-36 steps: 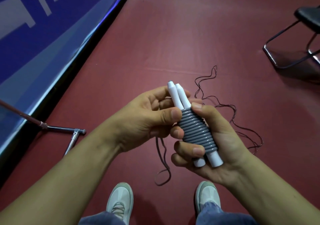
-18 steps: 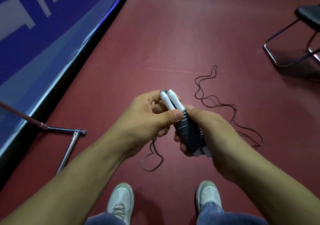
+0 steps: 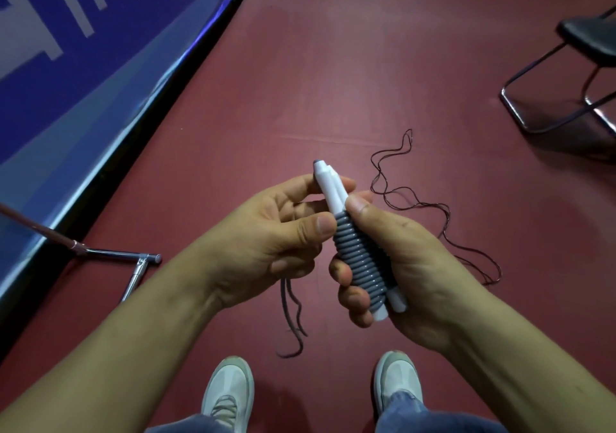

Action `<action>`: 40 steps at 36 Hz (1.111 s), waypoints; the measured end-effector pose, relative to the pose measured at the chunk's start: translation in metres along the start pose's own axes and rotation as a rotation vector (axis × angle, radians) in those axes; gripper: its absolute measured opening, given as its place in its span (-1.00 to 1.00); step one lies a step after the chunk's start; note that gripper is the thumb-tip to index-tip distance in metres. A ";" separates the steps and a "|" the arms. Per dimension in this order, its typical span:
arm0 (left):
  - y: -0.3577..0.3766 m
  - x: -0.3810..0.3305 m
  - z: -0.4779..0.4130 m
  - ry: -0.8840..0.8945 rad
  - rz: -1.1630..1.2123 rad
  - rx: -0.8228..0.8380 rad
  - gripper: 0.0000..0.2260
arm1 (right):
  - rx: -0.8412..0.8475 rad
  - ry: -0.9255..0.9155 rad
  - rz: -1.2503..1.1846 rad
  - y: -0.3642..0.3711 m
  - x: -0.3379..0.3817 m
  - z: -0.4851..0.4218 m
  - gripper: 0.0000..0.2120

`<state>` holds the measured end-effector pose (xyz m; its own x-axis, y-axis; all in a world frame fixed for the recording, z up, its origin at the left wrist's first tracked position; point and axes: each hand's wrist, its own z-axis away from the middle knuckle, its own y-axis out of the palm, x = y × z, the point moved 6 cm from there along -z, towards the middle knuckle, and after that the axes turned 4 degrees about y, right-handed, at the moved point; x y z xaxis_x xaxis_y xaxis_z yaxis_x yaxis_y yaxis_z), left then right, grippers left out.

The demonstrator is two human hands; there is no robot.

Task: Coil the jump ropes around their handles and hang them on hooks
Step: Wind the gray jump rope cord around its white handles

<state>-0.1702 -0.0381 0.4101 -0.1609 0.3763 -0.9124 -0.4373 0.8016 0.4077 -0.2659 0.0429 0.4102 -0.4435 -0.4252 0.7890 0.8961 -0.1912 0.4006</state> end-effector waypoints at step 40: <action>-0.012 0.010 -0.004 -0.111 0.001 -0.074 -0.46 | 0.063 0.097 -0.113 0.010 -0.010 0.002 -0.60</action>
<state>-0.1696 -0.0462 0.3960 -0.0644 0.4289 -0.9010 -0.5022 0.7663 0.4007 -0.2524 0.0465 0.4075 -0.5344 -0.4880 0.6901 0.8364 -0.1878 0.5149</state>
